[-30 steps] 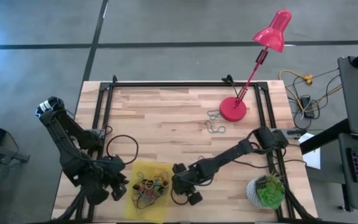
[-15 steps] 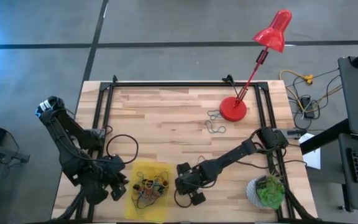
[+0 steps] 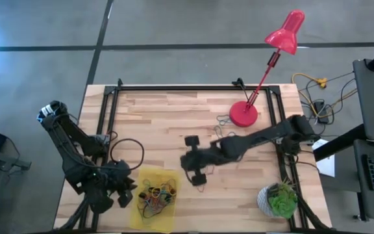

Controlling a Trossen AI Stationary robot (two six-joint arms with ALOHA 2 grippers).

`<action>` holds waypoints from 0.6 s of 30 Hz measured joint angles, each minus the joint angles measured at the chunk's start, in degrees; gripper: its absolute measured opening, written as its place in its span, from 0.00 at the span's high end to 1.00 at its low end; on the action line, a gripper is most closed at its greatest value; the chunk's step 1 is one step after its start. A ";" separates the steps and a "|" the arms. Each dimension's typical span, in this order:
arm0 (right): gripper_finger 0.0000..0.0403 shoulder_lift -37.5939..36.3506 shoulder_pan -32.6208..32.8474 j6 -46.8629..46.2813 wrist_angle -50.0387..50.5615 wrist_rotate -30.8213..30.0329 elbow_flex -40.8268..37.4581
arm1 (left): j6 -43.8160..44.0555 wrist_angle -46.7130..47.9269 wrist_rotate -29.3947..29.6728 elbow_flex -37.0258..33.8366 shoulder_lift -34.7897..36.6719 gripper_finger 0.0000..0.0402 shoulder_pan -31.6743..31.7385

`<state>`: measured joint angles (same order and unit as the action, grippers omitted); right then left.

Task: Pick and place rubber bands into bin
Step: Put the yellow rubber band into the bin

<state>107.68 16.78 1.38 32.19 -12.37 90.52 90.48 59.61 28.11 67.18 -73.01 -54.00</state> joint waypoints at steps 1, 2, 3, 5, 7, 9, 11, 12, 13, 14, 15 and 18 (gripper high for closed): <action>0.98 0.04 -0.74 0.46 0.00 0.53 1.04 | 0.00 0.01 0.73 0.00 0.00 0.78 0.00; 0.98 0.34 -1.44 0.87 0.06 2.03 2.10 | -0.03 0.03 1.38 -0.02 0.00 0.78 0.02; 0.98 0.73 -2.06 1.31 -0.37 4.30 3.00 | -0.25 0.08 2.09 -0.02 0.00 0.78 0.04; 0.98 2.02 -2.80 1.59 -4.67 10.01 5.12 | -0.89 0.09 3.13 -0.02 0.00 0.78 0.04; 0.98 3.57 -3.13 1.22 -5.79 13.55 8.06 | -0.90 0.03 4.01 -0.02 -0.02 0.78 0.15; 0.98 6.39 -3.13 0.91 -5.59 14.56 11.65 | -0.88 -0.17 4.16 0.10 -0.04 0.78 0.27; 0.98 9.87 -3.17 0.93 -3.21 17.34 14.42 | -0.88 -0.64 4.61 0.25 -0.01 0.78 0.38; 0.98 12.18 -3.06 0.91 -3.07 19.65 15.98 | -0.87 -1.08 5.08 0.31 -0.01 0.78 0.40; 0.98 14.11 -2.88 0.46 -2.96 21.82 17.77 | -0.89 -1.04 5.46 0.31 -0.02 0.78 0.42; 0.98 15.81 -2.75 0.02 -1.63 23.50 19.63 | -0.90 -0.98 5.47 0.31 -0.02 0.78 0.42; 0.98 17.68 -2.53 -0.73 -0.66 24.70 21.86 | -0.90 -1.03 5.50 0.30 -0.02 0.78 0.42; 0.98 22.01 -2.42 -3.70 4.20 27.15 28.15 | -0.89 -1.38 5.51 0.14 -0.02 0.78 0.42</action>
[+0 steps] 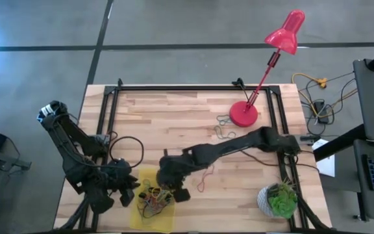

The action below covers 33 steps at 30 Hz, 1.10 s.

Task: Pick and place rubber bands into bin
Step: Put the yellow rubber band into the bin, then put the red rubber band into the bin

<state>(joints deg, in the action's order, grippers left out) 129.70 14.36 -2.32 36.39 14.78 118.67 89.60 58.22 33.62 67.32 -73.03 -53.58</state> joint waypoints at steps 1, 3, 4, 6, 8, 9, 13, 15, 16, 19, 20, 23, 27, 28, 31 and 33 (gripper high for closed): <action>0.97 1.54 -0.30 -0.47 2.04 0.23 1.89 | 0.01 -0.72 0.00 -0.01 0.00 0.78 0.00; 0.93 4.06 -0.87 -0.38 6.62 0.42 5.13 | 0.01 -1.03 -0.01 -0.01 0.00 0.78 0.00; 0.91 5.26 -1.15 -0.24 8.83 0.40 6.53 | 0.01 -1.08 0.01 -0.01 0.00 0.78 0.00; 0.84 6.03 -1.25 1.10 10.63 0.33 8.55 | 0.00 -1.21 -0.01 -0.01 0.00 0.78 0.00; 0.76 6.20 -1.06 2.64 13.24 0.47 10.25 | 0.00 -1.22 0.03 -0.04 0.00 0.78 0.00; 0.71 6.17 -0.98 3.70 14.50 0.34 10.65 | 0.01 -1.25 0.01 -0.10 0.00 0.78 0.00; 0.57 5.10 -1.13 14.95 25.61 -3.84 10.28 | -0.04 -1.10 0.01 -0.18 0.00 0.78 0.00; 0.53 4.66 -1.15 19.56 31.61 -8.06 10.19 | -0.45 -1.10 0.02 -0.18 0.00 0.78 0.00; 0.51 4.40 -1.25 21.06 34.21 -8.78 10.14 | -0.50 -0.88 -0.01 -0.18 0.00 0.78 0.00; 0.49 4.23 -1.83 22.70 39.14 -8.14 8.11 | -0.52 -0.72 0.03 -0.42 0.00 0.78 0.00; 0.49 4.23 -2.00 22.72 38.76 -7.95 6.69 | -0.52 -0.66 0.01 -0.54 0.00 0.78 0.00; 0.49 3.69 -2.22 23.63 38.03 -7.65 1.51 | -0.50 -0.73 0.03 -0.72 0.00 0.78 0.00; 0.49 0.59 -1.79 24.38 35.52 -6.55 -7.50 | -0.52 -0.70 0.01 -0.95 0.00 0.78 0.00; 0.49 -0.34 -1.67 24.39 33.87 -6.58 -10.35 | -0.52 -0.61 0.01 -0.99 0.00 0.78 0.00; 0.49 -4.68 -1.37 23.48 27.86 -6.88 -19.25 | -1.50 -0.63 0.01 -1.01 0.00 0.78 0.00; 0.49 -8.40 -1.11 21.99 21.60 -7.83 -24.49 | -1.94 -0.47 0.01 -1.03 0.00 0.78 0.00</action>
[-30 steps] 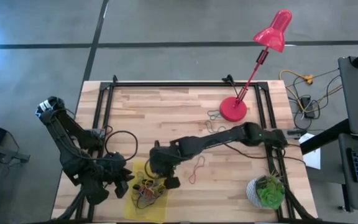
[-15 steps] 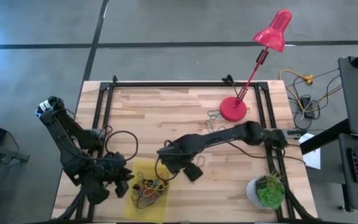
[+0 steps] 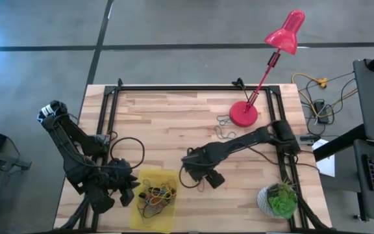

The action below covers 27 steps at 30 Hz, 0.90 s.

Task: Pick and place rubber bands into bin
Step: Put the red rubber band into the bin

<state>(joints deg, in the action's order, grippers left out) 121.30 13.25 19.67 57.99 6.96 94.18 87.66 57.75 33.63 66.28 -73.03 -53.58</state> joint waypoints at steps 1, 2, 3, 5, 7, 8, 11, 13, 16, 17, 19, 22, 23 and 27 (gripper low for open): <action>0.49 -1.54 0.12 -0.68 -3.13 -0.73 -2.36 | -0.04 0.40 0.00 0.00 0.00 0.78 0.00; 0.49 -2.91 0.18 -1.36 -6.22 -1.54 -4.50 | -0.05 0.74 0.00 0.00 0.00 0.78 -0.02; 0.49 -3.87 0.21 -1.98 -9.06 -2.00 -6.49 | -0.07 0.80 0.00 0.00 0.00 0.78 -0.02; 0.49 -5.11 0.15 -3.68 -12.76 -2.45 -9.75 | -0.08 1.43 -0.04 -0.02 0.00 0.78 -0.02; 0.49 -5.88 0.14 -5.10 -14.18 -2.62 -12.00 | -0.09 1.81 -0.07 -0.02 0.00 0.78 -0.01; 0.49 -6.01 0.21 -5.55 -14.38 -2.68 -12.88 | -0.09 1.81 -0.07 -0.02 0.00 0.78 -0.02; 0.49 -6.01 0.60 -6.47 -16.08 -2.35 -16.38 | -0.11 2.03 -0.07 -0.02 0.00 0.78 0.00; 0.49 -5.99 0.82 -7.71 -18.29 -2.20 -18.47 | -0.09 2.43 0.12 -0.04 0.00 0.78 0.00; 0.49 -6.48 1.08 -9.13 -20.40 -2.54 -20.03 | -1.56 2.71 3.37 -0.04 0.00 0.78 -0.02; 0.49 -6.51 1.15 -9.25 -20.85 -2.81 -20.20 | -2.33 3.19 4.85 -0.04 0.01 0.78 0.00; 0.49 -6.51 1.26 -9.25 -22.09 -2.97 -20.25 | -4.39 3.31 7.10 -0.07 0.38 0.78 0.00; 0.49 -6.40 1.28 -9.13 -23.38 -3.75 -20.31 | -7.52 3.45 9.13 -0.07 1.83 0.78 0.04; 0.50 -6.30 1.25 -9.07 -23.71 -3.78 -20.31 | -8.64 3.76 9.82 -0.07 2.57 0.78 0.15; 0.57 -6.43 0.76 -9.24 -25.96 -3.50 -21.89 | -12.95 5.74 15.01 -0.58 6.52 0.78 1.08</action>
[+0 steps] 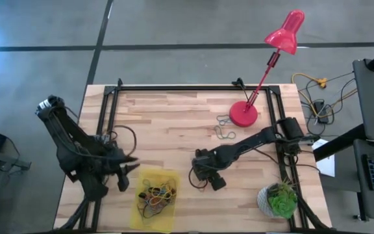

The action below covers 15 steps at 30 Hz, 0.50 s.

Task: Pick and place rubber bands into bin
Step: Put the red rubber band into the bin

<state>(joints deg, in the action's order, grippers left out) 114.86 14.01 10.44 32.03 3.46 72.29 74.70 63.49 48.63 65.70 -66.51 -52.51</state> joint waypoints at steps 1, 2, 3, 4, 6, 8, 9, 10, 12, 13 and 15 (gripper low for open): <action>0.60 -0.04 -0.10 -0.07 -0.33 0.23 -0.49 | -1.48 -0.02 1.79 -0.54 1.23 0.78 0.31; 0.63 -0.04 -0.21 -0.09 -0.37 0.40 -0.93 | -3.00 -0.09 3.40 -1.18 2.65 0.78 0.63; 0.66 -0.04 -0.22 -0.11 -0.71 0.61 -1.38 | -4.53 -0.54 4.78 -2.07 4.11 0.78 0.95; 0.69 -0.04 -0.25 -0.01 -0.79 0.64 -1.76 | -6.42 -1.28 6.10 -3.14 5.69 0.78 1.30; 0.75 -0.06 -0.25 0.32 -1.00 0.66 -2.30 | -10.43 -4.18 8.65 -5.95 9.00 0.78 1.96; 0.81 -0.06 -0.25 0.45 -1.52 0.66 -2.71 | -15.42 -9.21 11.96 -9.52 12.35 0.78 2.38; 0.83 -0.05 -0.25 0.49 -1.56 0.66 -2.73 | -18.52 -12.28 13.40 -11.45 13.98 0.78 2.66; 0.86 -0.04 -0.27 0.50 -1.62 0.65 -2.79 | -22.40 -16.48 14.38 -13.88 15.70 0.78 3.01; 0.91 -0.02 -0.39 0.36 -1.69 0.61 -2.84 | -30.96 -26.07 14.75 -18.80 18.71 0.78 4.14; 0.94 -0.02 -0.42 0.16 -1.76 0.52 -2.92 | -35.23 -31.61 14.71 -21.59 20.16 0.78 4.96; 0.97 -0.02 -0.58 -0.73 -1.64 0.07 -2.95 | -43.80 -42.61 13.96 -26.92 22.61 0.78 6.92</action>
<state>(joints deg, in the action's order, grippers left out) 114.85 13.43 9.71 30.39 3.53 69.34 30.90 20.88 62.59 38.78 -43.90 -45.59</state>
